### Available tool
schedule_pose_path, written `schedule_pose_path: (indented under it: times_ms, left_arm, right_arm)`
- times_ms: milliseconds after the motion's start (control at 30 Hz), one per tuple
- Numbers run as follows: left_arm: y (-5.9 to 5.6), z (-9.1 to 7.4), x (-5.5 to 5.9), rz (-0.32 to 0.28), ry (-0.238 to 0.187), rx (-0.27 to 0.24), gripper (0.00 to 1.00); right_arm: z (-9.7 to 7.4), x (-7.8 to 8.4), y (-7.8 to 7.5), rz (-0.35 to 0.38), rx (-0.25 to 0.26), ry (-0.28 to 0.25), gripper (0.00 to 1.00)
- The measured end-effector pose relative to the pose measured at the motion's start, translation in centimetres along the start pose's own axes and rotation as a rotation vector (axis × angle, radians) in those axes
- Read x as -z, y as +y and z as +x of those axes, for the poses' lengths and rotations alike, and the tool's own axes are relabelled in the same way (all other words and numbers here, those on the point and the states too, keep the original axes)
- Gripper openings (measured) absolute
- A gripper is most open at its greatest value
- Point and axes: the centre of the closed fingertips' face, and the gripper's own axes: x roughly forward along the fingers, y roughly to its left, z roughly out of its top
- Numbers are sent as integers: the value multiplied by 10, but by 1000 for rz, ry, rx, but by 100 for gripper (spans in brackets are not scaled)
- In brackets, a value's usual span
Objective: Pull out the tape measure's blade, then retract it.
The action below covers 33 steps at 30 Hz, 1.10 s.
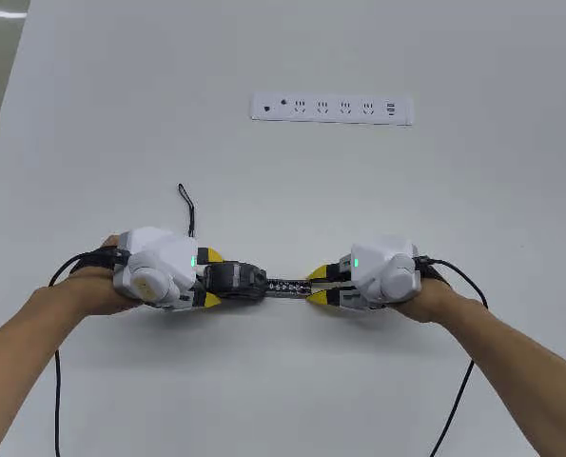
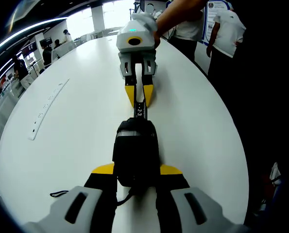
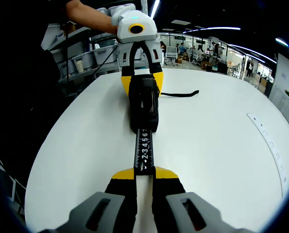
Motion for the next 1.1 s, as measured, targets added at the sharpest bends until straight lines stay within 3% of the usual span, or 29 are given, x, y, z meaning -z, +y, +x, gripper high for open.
schedule_pose_path:
  times_ms: [1100]
  left_arm:
    - [0, 0, 0, -6, 2, 1, 26]
  right_arm:
    - [-27, 25, -2, 2, 10, 21, 7]
